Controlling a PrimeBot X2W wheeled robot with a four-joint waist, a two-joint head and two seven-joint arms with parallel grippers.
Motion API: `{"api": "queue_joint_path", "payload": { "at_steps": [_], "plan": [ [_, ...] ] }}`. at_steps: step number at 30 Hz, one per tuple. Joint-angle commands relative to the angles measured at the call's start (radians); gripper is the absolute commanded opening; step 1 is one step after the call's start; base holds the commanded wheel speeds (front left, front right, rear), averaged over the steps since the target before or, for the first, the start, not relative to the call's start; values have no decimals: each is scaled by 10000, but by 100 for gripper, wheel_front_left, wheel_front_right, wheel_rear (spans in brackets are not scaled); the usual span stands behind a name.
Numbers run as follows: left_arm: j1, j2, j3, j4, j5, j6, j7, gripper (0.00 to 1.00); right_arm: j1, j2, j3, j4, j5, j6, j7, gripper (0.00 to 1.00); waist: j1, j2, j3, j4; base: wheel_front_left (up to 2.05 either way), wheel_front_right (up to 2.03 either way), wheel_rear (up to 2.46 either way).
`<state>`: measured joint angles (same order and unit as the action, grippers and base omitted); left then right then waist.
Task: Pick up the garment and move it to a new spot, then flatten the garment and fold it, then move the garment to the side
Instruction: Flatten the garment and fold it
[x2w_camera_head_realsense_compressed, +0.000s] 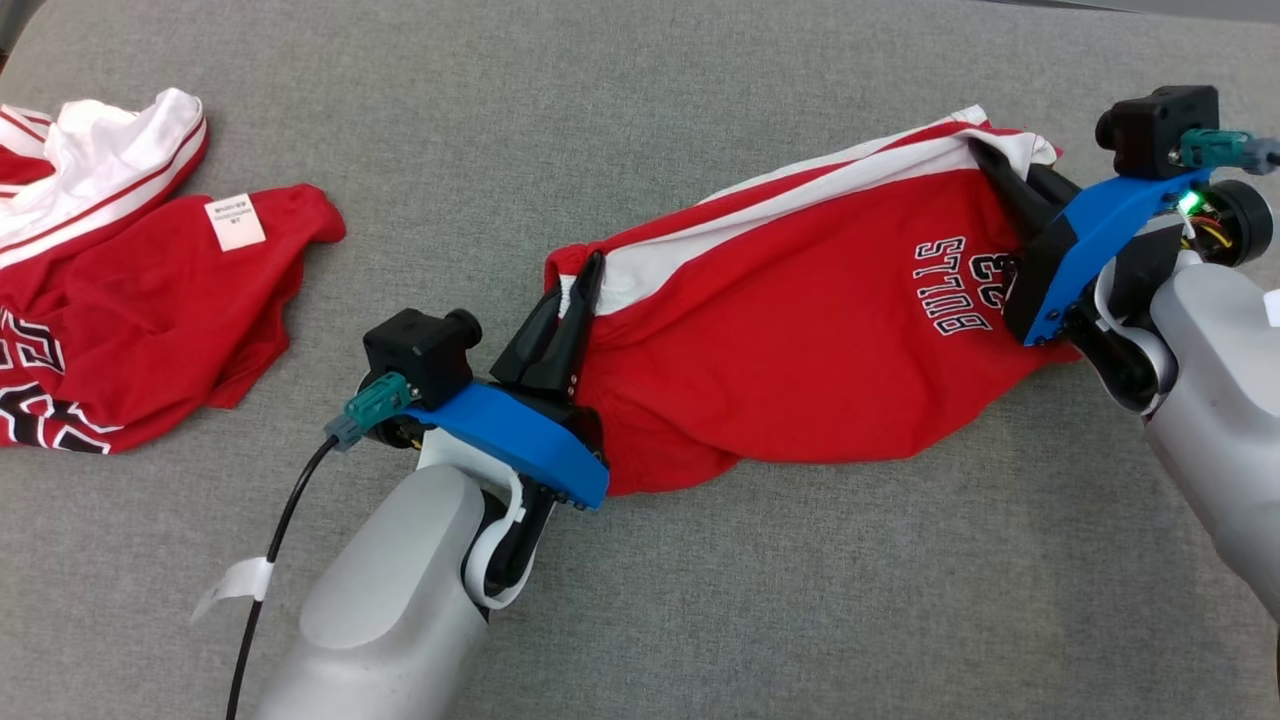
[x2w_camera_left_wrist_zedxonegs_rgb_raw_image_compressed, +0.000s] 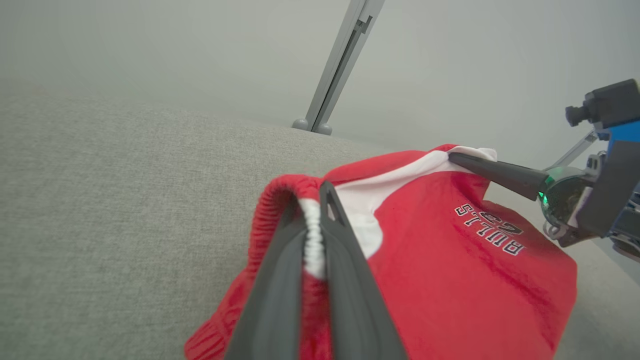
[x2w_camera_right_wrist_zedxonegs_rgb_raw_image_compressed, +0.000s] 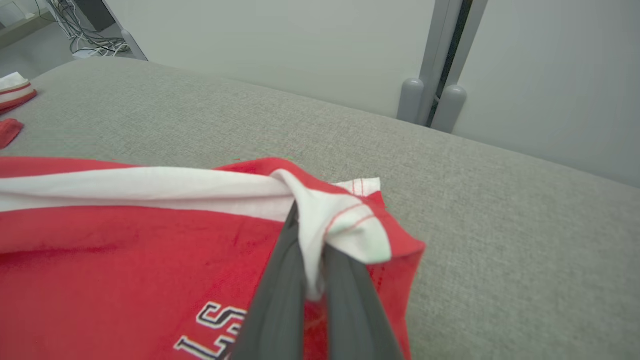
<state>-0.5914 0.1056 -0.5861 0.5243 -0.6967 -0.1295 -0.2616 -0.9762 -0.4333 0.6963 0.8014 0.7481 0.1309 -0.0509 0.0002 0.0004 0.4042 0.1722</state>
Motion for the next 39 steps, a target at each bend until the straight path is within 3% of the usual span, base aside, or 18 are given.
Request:
{"api": "queue_joint_path", "payload": {
  "at_steps": [1,2,3,4,13,23,29,34,39],
  "plan": [
    [-244,-6,89,235,158,-8,-48,0,-301,74,161,483,100,-2,43,100,-2,-4,18,-18,0,0,0],
    [-312,-18,139,335,236,-7,-48,16,-402,131,226,639,146,-2,-45,100,-2,-4,10,-32,0,0,0],
    [-357,-38,173,402,299,-7,-48,76,-477,170,281,804,189,-2,-114,100,-2,-4,-10,-49,0,0,0],
    [-355,-68,221,458,363,-8,-48,100,-489,223,363,933,234,-1,-170,100,-2,-4,-58,-68,0,0,0],
    [393,1,627,361,1002,-7,-47,100,-96,97,1018,1498,782,-1,-583,100,-2,-4,-722,-209,0,0,0],
    [1679,571,992,-104,1538,-7,-49,100,680,-345,1619,1885,1495,-1,-821,100,-2,-4,-1386,-61,0,0,0],
    [2273,558,2115,-1215,2254,333,-48,100,794,-409,1840,2189,1786,1,-803,100,-2,-4,-1401,157,0,0,0],
    [2945,483,3324,-2422,3447,926,-48,100,741,-382,2026,2426,1914,1,-743,100,-2,-4,-1360,270,0,0,0],
    [3559,246,4391,-3245,4297,1037,-40,100,655,-348,2187,2746,1992,1,-549,100,-2,-4,-1299,365,0,0,0]
  ]
}}
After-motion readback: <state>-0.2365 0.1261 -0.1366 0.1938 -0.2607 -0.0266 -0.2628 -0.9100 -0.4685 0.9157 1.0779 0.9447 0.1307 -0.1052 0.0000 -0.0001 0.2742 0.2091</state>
